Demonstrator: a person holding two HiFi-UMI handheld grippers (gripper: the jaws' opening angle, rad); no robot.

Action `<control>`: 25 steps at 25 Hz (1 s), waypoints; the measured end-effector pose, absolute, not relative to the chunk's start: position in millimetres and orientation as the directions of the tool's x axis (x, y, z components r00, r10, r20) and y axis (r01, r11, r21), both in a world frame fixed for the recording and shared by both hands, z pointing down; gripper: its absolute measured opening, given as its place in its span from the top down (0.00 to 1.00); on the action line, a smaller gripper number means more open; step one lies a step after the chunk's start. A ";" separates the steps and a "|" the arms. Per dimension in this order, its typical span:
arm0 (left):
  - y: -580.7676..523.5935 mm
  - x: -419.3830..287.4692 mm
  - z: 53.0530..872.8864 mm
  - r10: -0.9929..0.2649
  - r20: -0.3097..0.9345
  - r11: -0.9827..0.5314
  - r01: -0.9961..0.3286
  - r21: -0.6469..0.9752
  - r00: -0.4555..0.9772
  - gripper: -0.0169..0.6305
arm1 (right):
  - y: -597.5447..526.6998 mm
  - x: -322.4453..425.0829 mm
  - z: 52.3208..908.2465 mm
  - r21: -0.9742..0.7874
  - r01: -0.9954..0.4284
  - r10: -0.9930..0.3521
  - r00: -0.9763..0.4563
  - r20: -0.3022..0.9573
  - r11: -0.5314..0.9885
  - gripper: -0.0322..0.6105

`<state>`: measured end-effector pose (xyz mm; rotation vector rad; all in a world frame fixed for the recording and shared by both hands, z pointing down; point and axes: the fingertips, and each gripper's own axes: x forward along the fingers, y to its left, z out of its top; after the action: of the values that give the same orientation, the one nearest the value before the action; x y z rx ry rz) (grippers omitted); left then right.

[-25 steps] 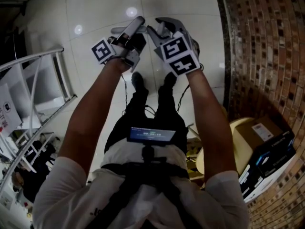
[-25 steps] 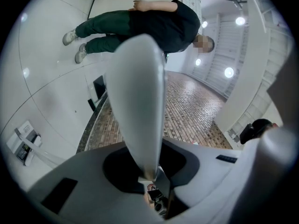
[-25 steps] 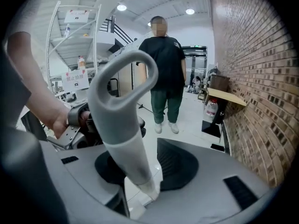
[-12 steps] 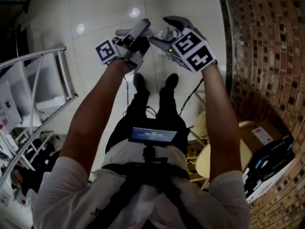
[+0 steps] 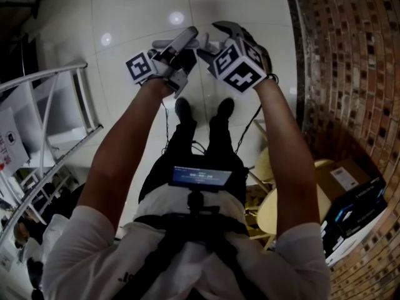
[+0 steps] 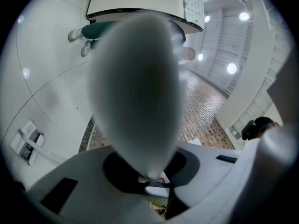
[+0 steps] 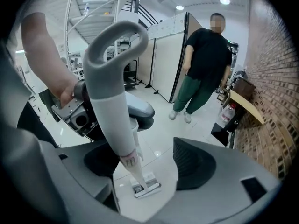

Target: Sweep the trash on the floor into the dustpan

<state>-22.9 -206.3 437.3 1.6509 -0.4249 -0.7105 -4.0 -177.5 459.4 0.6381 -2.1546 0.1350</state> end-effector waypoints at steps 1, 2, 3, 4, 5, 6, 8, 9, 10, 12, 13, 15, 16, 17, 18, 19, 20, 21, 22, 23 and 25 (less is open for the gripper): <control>-206.6 -23.0 437.2 -0.631 -0.216 -0.205 0.109 0.973 0.745 0.89 | -178.3 -4.7 461.4 0.131 -0.485 -0.394 -0.493 0.776 0.864 0.44; -206.9 -23.4 437.1 -0.630 -0.216 -0.205 0.109 0.973 0.746 0.89 | -179.2 -5.5 462.7 0.135 -0.482 -0.393 -0.488 0.779 0.866 0.44; -207.1 -23.9 437.0 -0.629 -0.216 -0.206 0.108 0.973 0.746 0.89 | -179.8 -6.1 463.8 0.139 -0.477 -0.392 -0.485 0.782 0.868 0.44; -207.2 -24.4 437.0 -0.628 -0.216 -0.207 0.107 0.973 0.748 0.89 | -180.0 -6.3 465.1 0.141 -0.475 -0.390 -0.481 0.785 0.869 0.44; -207.2 -24.8 437.0 -0.627 -0.215 -0.206 0.106 0.973 0.749 0.89 | -180.2 -6.4 466.0 0.142 -0.473 -0.389 -0.479 0.787 0.870 0.43; -207.2 -25.3 436.7 -0.626 -0.214 -0.206 0.106 0.973 0.750 0.89 | -180.5 -6.6 466.0 0.142 -0.470 -0.387 -0.479 0.788 0.871 0.43; -207.4 -25.4 435.6 -0.623 -0.216 -0.207 0.107 0.972 0.752 0.89 | -181.1 -4.6 466.7 0.145 -0.469 -0.387 -0.474 0.791 0.871 0.43; -207.3 -25.1 435.1 -0.621 -0.217 -0.207 0.109 0.972 0.753 0.89 | -181.0 -1.9 469.0 0.151 -0.469 -0.388 -0.463 0.797 0.870 0.44; -207.0 -24.7 434.8 -0.620 -0.218 -0.207 0.111 0.972 0.754 0.89 | -180.5 1.2 472.5 0.158 -0.467 -0.387 -0.449 0.806 0.870 0.43; -206.2 -24.1 434.9 -0.617 -0.220 -0.203 0.116 0.972 0.756 0.89 | -179.8 5.4 478.6 0.175 -0.453 -0.383 -0.423 0.821 0.874 0.43; -205.7 -24.0 435.2 -0.616 -0.220 -0.202 0.118 0.972 0.757 0.89 | -179.8 6.0 480.2 0.180 -0.446 -0.381 -0.416 0.825 0.877 0.43; -205.7 -24.2 435.9 -0.616 -0.219 -0.200 0.119 0.973 0.756 0.89 | -180.1 4.0 480.5 0.190 -0.430 -0.380 -0.413 0.828 0.883 0.43; -206.0 -24.4 436.0 -0.617 -0.218 -0.199 0.118 0.973 0.756 0.89 | -180.3 2.8 480.7 0.199 -0.420 -0.381 -0.409 0.829 0.885 0.43; -206.4 -24.6 435.9 -0.617 -0.217 -0.199 0.118 0.973 0.757 0.89 | -180.2 2.0 481.5 0.210 -0.409 -0.381 -0.401 0.833 0.888 0.43; -206.7 -24.6 435.5 -0.616 -0.217 -0.198 0.117 0.973 0.758 0.89 | -179.6 2.0 483.2 0.220 -0.394 -0.379 -0.391 0.839 0.892 0.43; -206.7 -24.5 435.1 -0.614 -0.216 -0.197 0.118 0.973 0.759 0.89 | -179.0 2.8 485.6 0.229 -0.380 -0.377 -0.379 0.845 0.896 0.43; -206.3 -24.3 434.9 -0.611 -0.216 -0.196 0.119 0.973 0.761 0.89 | -178.8 4.1 487.9 0.236 -0.370 -0.375 -0.370 0.850 0.899 0.43; -205.5 -23.9 434.7 -0.608 -0.216 -0.196 0.120 0.973 0.764 0.89 | -179.3 5.5 489.4 0.240 -0.366 -0.376 -0.364 0.852 0.899 0.43; -204.8 -23.4 434.7 -0.604 -0.217 -0.198 0.120 0.973 0.767 0.89 | -180.1 6.8 489.7 0.241 -0.367 -0.376 -0.361 0.853 0.899 0.42; -204.2 -22.7 434.6 -0.601 -0.218 -0.200 0.119 0.973 0.769 0.89 | -180.8 7.2 488.8 0.239 -0.368 -0.375 -0.362 0.853 0.899 0.41; -204.1 -21.5 434.1 -0.597 -0.220 -0.202 0.120 0.972 0.772 0.89 | -180.9 7.1 487.8 0.235 -0.355 -0.363 -0.357 0.861 0.905 0.41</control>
<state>-21.5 -204.1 434.1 1.6566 -0.3833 -0.6792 7.1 -180.9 487.8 0.5217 -1.9717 -0.0101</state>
